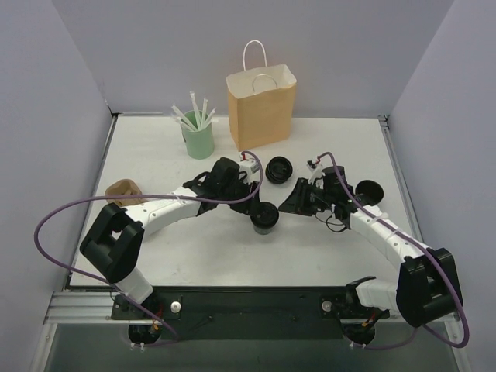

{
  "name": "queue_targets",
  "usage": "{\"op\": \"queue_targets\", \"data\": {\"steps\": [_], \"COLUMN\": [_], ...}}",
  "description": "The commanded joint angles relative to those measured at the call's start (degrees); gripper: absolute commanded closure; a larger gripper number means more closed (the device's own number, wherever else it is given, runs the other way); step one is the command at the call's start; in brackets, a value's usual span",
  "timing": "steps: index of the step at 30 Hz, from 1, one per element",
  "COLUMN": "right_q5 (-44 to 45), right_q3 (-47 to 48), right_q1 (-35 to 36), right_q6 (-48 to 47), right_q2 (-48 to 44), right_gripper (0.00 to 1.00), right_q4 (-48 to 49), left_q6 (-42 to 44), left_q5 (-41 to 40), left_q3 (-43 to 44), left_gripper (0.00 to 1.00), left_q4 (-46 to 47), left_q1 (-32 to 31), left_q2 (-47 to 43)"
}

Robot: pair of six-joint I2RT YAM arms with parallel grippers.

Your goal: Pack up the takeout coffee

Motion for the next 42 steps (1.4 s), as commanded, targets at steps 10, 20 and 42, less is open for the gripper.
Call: {"op": "queue_targets", "data": {"steps": [10,20,42], "right_q5": [-11.40,-10.79,-11.85], "right_q3": [-3.36,-5.73,-12.40], "right_q1": [-3.82,-5.14,-5.49], "right_q6": [4.64,5.08,8.33], "right_q2": [5.37,5.11,8.36], "right_gripper": [0.73,0.80,0.82], "right_q4": [11.99,13.49,21.83], "left_q6": [5.68,5.50,4.71], "left_q5": [4.32,3.71,2.83], "left_q3": [-0.08,-0.43,-1.75], "left_gripper": [0.48,0.48,0.48], "left_q4": [-0.75,-0.57,0.83], "left_q1": [0.93,1.02,0.76], "left_q2": [5.95,7.01,8.06]}}
